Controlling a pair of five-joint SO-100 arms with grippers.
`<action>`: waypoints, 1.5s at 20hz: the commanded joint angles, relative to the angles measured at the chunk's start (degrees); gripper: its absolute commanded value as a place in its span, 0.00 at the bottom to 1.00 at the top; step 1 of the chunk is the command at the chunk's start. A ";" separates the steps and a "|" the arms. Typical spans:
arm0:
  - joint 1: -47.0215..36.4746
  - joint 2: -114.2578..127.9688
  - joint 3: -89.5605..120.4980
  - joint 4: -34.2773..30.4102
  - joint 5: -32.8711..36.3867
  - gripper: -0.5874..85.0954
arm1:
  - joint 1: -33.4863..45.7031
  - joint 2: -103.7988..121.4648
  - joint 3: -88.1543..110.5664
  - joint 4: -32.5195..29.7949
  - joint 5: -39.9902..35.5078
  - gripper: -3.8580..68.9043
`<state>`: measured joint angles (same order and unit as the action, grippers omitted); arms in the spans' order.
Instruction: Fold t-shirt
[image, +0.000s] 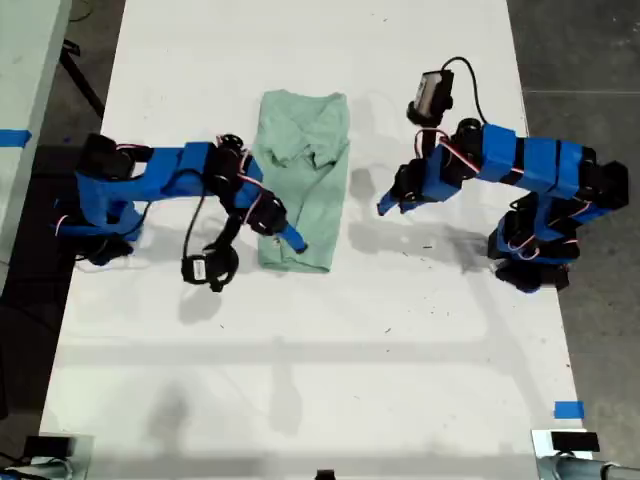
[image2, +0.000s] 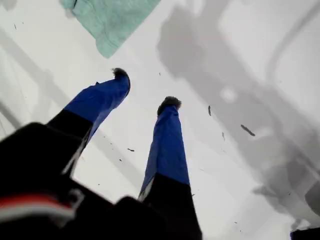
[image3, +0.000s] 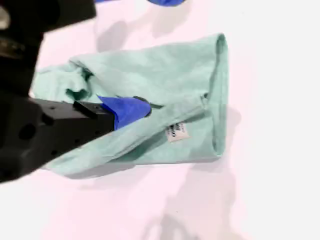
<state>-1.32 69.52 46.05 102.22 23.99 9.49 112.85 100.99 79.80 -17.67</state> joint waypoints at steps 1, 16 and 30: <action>-6.50 15.91 2.81 8.09 0.26 0.43 | 1.05 3.25 -0.18 0.18 -0.09 0.28; -3.60 35.16 48.25 -13.97 -12.39 0.36 | -2.72 -4.13 -1.41 -9.67 -0.62 0.49; 2.20 8.44 37.53 -22.41 -14.06 0.39 | -10.55 -43.42 -37.00 -1.67 6.59 0.50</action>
<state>0.09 78.31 87.36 80.60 10.55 -0.18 69.87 69.52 76.99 -11.78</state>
